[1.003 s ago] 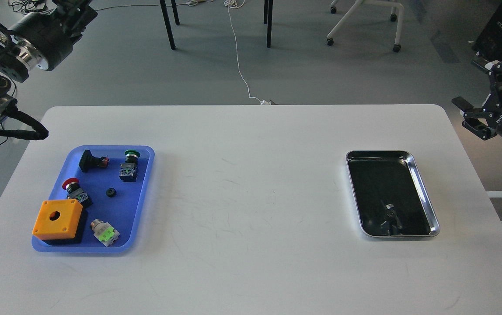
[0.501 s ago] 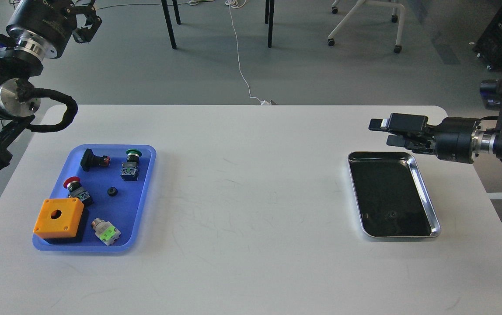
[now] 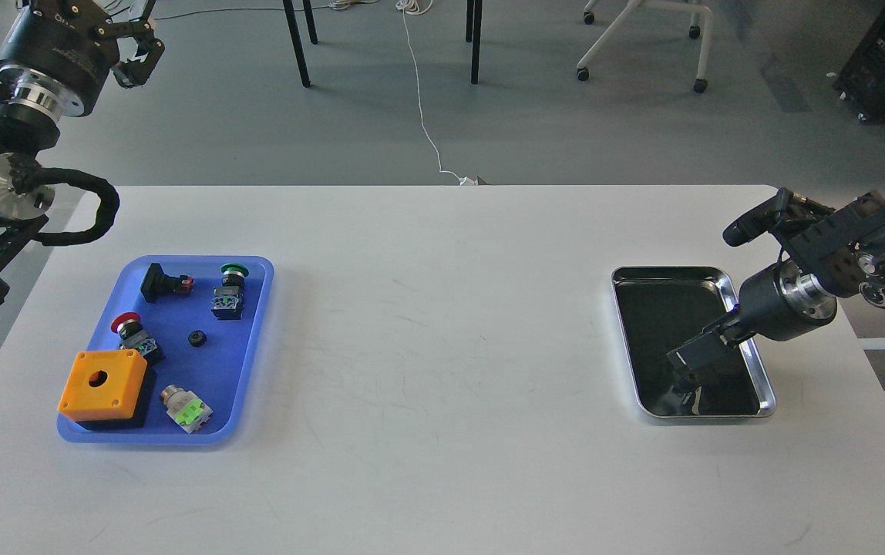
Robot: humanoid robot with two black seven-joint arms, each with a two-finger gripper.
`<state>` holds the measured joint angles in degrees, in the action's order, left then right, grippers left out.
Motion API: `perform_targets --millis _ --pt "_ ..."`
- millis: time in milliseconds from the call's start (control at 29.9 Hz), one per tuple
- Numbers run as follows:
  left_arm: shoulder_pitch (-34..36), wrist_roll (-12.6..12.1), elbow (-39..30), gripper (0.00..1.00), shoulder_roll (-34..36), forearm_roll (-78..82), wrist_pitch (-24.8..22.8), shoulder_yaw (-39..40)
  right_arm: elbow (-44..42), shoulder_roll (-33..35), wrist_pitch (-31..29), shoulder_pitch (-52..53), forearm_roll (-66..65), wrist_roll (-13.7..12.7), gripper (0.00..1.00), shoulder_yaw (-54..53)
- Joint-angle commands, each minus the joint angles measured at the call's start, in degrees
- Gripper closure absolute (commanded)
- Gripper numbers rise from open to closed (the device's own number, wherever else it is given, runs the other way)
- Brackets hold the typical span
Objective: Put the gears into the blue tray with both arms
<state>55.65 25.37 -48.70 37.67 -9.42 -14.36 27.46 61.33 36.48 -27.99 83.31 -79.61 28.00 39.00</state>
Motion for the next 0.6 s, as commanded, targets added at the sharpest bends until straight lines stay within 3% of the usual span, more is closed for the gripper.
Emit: perform_targets --millis 0,167,568 --pt "-0.9 0.1 0.0 0.02 0.7 0.0 -0.5 0.0 -1.0 -1.3 0.0 -0.9 0.0 0.0 0.19 1.0" --pt "-1.4 0.1 0.0 0.02 1.7 0.0 -1.3 0.1 -3.8 -3.8 0.7 -2.5 -0.1 0.0 0.30 1.1" --pt "-1.4 0.0 0.0 0.02 2.1 0.0 -1.6 0.2 -7.7 -7.4 3.1 -7.1 -0.2 0.0 0.38 1.2"
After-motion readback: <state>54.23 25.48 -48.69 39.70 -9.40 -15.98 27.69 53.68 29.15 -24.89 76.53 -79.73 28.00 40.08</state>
